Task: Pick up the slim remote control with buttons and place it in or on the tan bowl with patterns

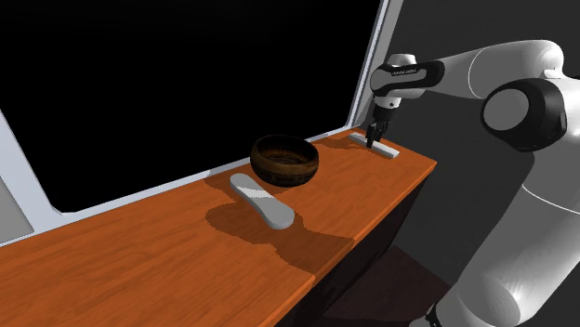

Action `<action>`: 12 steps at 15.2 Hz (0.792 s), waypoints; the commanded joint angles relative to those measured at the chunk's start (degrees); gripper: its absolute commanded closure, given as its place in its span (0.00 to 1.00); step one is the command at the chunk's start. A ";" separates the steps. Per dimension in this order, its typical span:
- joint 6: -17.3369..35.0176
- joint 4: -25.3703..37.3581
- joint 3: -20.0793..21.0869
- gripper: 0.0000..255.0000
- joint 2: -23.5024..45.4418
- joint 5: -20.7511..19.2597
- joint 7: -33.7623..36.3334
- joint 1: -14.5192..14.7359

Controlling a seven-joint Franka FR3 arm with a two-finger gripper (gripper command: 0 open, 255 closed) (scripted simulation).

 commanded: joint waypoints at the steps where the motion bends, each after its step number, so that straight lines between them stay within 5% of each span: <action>1: 0.00 0.00 0.00 1.00 0.00 0.00 0.00 0.00; 12: -5.28 4.91 -0.05 1.00 -0.39 -0.16 0.06 -0.03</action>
